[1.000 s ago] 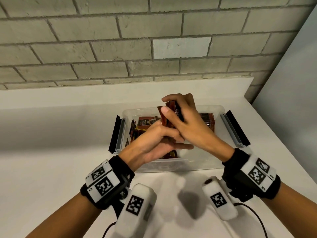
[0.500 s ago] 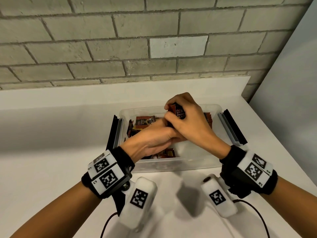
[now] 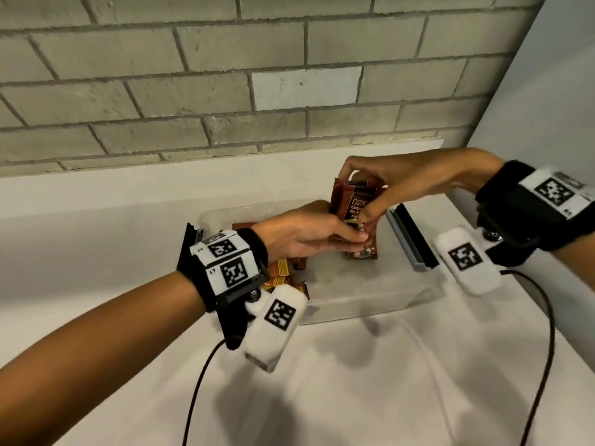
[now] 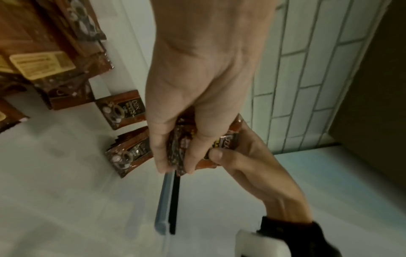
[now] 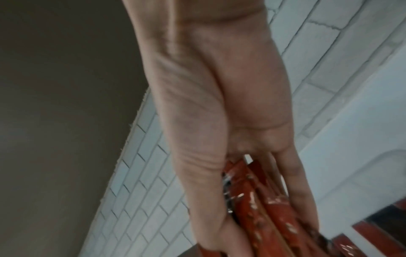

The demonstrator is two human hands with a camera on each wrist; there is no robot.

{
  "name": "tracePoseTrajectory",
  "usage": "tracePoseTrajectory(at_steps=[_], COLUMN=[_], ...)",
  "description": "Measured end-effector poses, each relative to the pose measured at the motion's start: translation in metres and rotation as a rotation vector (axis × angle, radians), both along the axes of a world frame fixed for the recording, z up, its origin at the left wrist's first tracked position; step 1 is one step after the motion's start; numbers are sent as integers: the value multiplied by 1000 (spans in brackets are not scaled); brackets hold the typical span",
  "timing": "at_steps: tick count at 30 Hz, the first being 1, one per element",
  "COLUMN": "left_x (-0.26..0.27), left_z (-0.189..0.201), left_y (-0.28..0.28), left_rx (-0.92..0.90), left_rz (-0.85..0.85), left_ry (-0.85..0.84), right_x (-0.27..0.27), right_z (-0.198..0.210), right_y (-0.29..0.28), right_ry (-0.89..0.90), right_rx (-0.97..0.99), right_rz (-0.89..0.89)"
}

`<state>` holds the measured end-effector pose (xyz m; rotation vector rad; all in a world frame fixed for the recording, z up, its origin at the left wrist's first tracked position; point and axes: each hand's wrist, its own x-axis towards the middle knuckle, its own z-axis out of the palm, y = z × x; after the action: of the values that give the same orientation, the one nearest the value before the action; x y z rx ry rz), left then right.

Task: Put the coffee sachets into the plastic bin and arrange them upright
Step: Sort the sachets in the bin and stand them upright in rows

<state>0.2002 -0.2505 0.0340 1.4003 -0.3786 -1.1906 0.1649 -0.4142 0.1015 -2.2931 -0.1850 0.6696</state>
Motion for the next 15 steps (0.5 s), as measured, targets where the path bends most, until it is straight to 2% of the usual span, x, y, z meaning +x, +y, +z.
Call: tracePoseTrajectory(at_steps=[4,11,15], left_x=[-2,10,11], left_z=[-22,-53,-70], left_y=[-21,-36,-43], left_rx=[233,453,497], left_rz=[-32,-17,2], left_ry=[-80,-130,-212], right_x=[10,27,32], right_z=[-25,-78,-88], right_y=[-7,-7,-7], right_ry=[93,198,123], right_rx=[-238,-332,-512], right_rz=[75,87,141])
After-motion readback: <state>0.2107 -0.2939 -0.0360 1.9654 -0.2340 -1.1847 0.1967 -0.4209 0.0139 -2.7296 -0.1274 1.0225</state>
